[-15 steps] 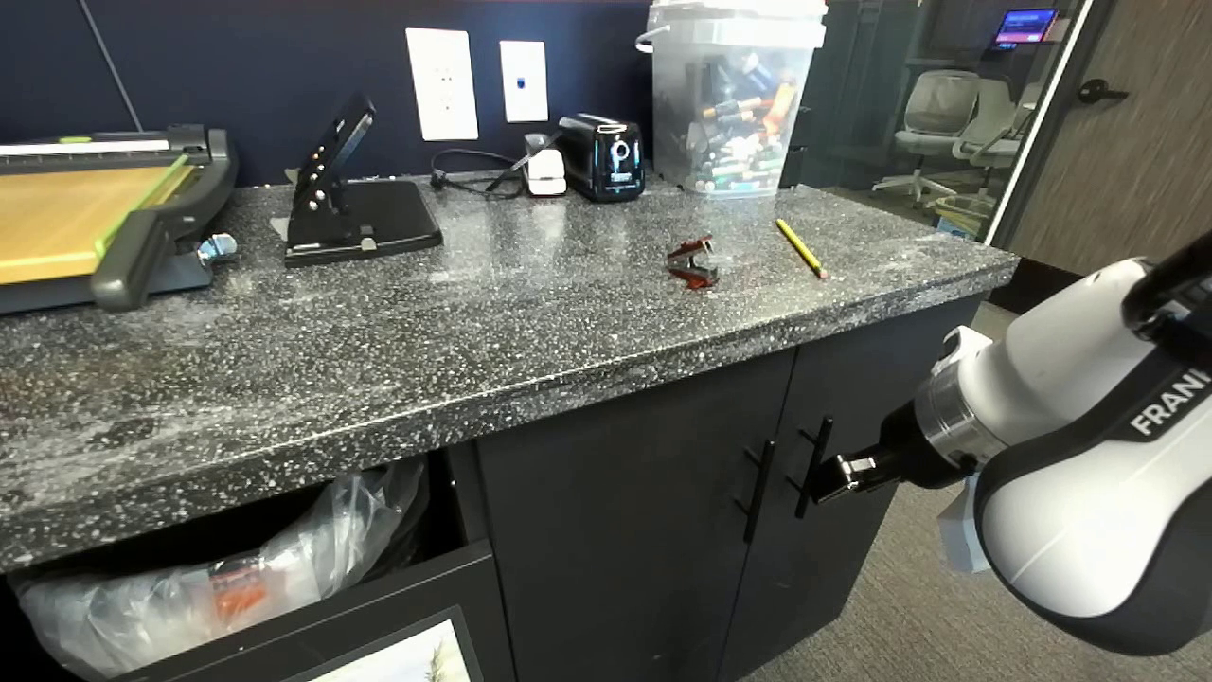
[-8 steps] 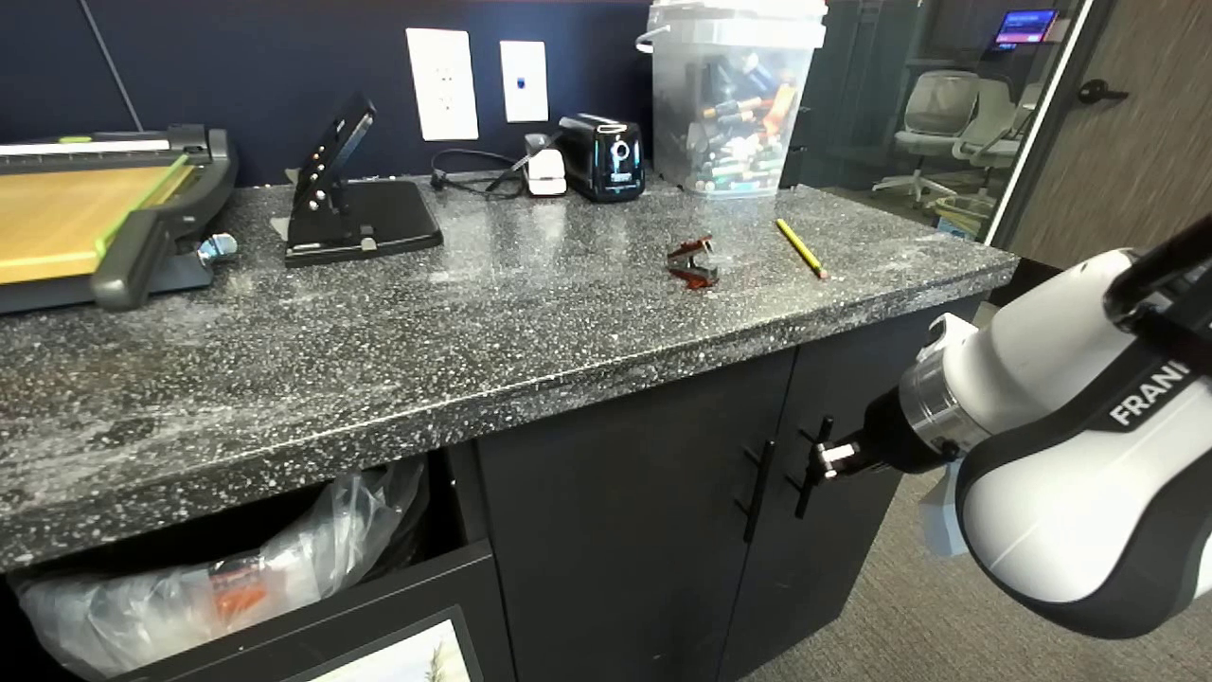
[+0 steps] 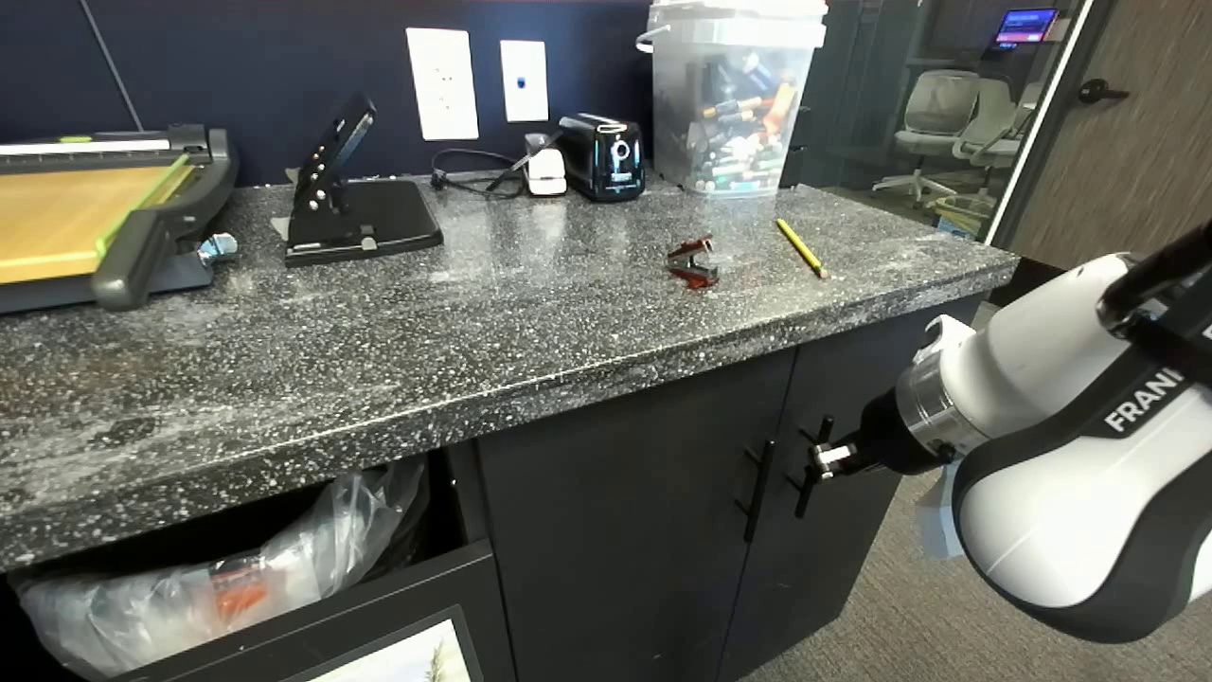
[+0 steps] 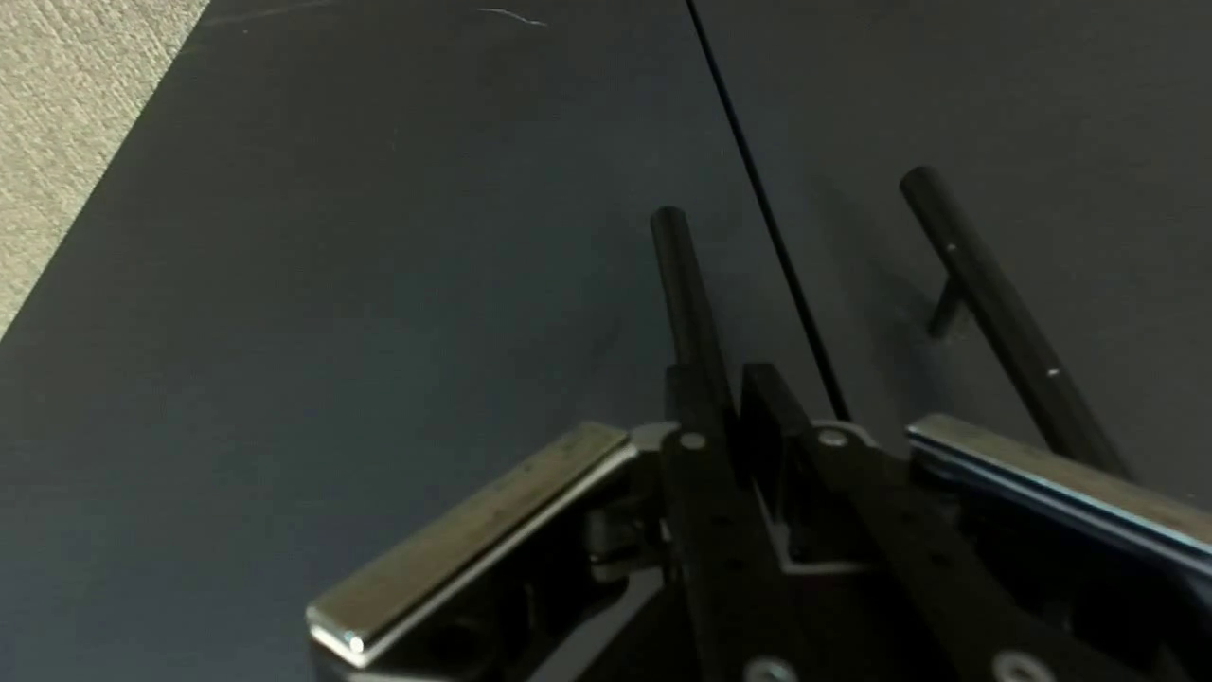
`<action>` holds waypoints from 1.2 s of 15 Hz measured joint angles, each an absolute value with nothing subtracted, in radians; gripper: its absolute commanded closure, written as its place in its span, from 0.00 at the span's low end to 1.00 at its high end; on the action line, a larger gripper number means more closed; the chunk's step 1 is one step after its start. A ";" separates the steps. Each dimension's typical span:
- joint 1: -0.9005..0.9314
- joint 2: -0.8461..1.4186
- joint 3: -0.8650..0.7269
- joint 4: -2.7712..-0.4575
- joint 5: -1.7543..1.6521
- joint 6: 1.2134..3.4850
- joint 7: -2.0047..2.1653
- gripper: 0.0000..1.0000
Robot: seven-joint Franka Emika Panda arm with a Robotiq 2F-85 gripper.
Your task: Open the cabinet door on the far right
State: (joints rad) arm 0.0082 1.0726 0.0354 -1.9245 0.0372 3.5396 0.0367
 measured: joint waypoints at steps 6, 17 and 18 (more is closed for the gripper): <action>0.035 0.956 -0.005 -2.075 0.074 3.420 0.048 0.96; 0.062 0.686 -0.468 -2.387 0.044 2.953 0.029 0.96; 0.063 0.666 -0.519 -2.382 0.012 2.876 0.031 0.61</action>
